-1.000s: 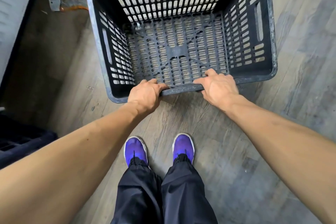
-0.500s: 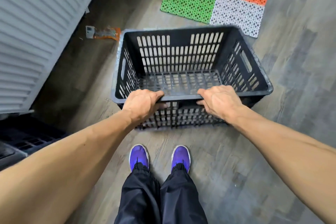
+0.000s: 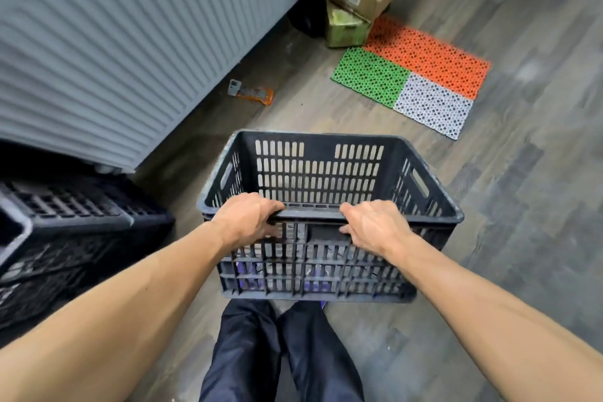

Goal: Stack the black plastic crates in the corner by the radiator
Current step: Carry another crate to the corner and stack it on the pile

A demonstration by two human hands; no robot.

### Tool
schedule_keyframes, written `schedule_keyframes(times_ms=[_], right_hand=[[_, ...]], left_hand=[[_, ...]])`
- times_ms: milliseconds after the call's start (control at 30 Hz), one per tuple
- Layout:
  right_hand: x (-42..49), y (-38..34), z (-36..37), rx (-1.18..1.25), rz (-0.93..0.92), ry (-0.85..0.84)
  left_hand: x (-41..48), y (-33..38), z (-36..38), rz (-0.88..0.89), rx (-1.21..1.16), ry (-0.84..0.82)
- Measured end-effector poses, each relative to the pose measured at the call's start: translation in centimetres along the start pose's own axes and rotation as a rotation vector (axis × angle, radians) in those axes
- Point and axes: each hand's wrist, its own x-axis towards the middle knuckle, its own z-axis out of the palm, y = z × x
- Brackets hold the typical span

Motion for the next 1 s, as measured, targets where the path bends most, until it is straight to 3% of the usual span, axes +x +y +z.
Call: schedule_keyframes(times_ms=[267,567,833,1000], right_hand=[[-3.9,-5.8,-9.1,-0.067,-0.147,0.068],[-6.0,-15.7,-18.1,-0.248,-0.094,-0.107],[-8.6,-26.1,-20.0,-0.299,-0.177,0.108],[-10.7,-30.1,-20.8,-0.375,-0.249,0.231]], left_hand=[[-12.0,0.9,-5.7,-0.130,-0.007,0.137],[-24.5,-1.1,-9.8,-0.214,-0.001,0.265],[-36.2,-3.9,-9.5,-0.348,-0.012,0.331],[-41.4,-4.8,-8.9,-0.332,-0.091,0.365]])
